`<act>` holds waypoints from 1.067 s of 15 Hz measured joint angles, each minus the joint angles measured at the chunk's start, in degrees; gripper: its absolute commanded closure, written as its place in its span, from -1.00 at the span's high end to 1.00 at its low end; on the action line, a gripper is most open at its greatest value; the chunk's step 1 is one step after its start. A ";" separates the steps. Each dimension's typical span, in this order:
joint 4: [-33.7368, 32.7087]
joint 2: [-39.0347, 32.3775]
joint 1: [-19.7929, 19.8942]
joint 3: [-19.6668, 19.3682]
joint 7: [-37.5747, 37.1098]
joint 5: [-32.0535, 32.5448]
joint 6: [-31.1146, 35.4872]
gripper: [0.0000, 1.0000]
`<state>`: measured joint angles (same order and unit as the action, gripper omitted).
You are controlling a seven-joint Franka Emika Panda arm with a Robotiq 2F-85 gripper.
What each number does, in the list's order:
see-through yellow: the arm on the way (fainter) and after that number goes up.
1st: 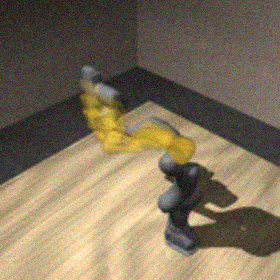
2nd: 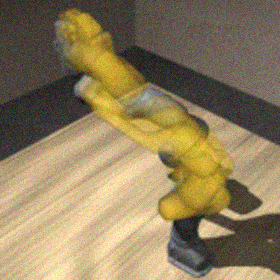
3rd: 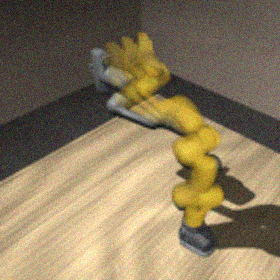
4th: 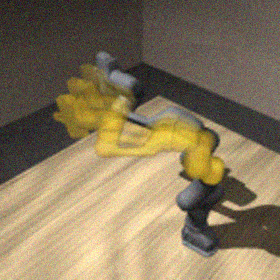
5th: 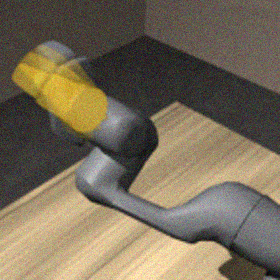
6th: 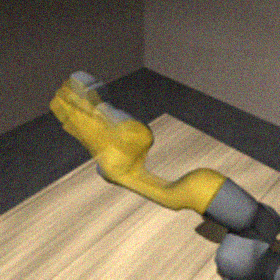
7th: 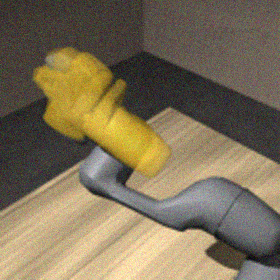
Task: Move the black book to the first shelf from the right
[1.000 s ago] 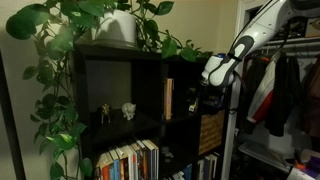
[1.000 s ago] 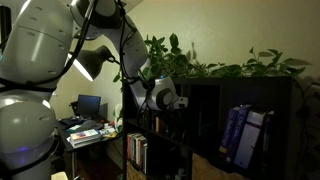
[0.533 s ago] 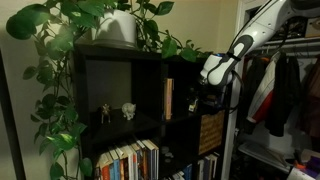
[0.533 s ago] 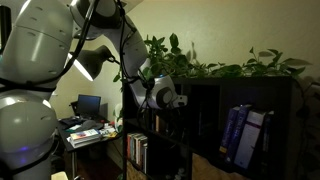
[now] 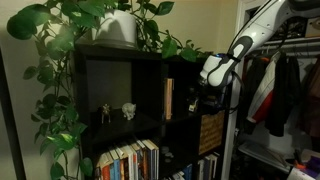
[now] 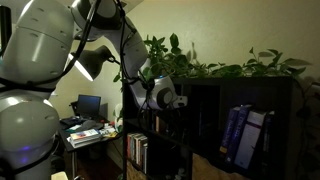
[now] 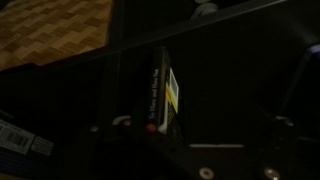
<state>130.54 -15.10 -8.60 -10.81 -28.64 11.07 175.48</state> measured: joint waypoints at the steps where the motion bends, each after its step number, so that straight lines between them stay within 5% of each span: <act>1: -0.08 -0.27 -0.80 -0.85 -0.65 0.83 0.02 0.92; 3: -0.20 -0.84 -2.41 -2.61 -1.91 2.36 0.02 0.43; 13: 0.64 -2.05 -11.32 -13.39 -9.21 10.72 0.04 -0.74; 16: 1.08 -2.05 -14.35 -17.19 -11.53 13.62 0.04 -0.87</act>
<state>131.62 -17.15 -22.95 -28.00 -40.17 24.69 175.52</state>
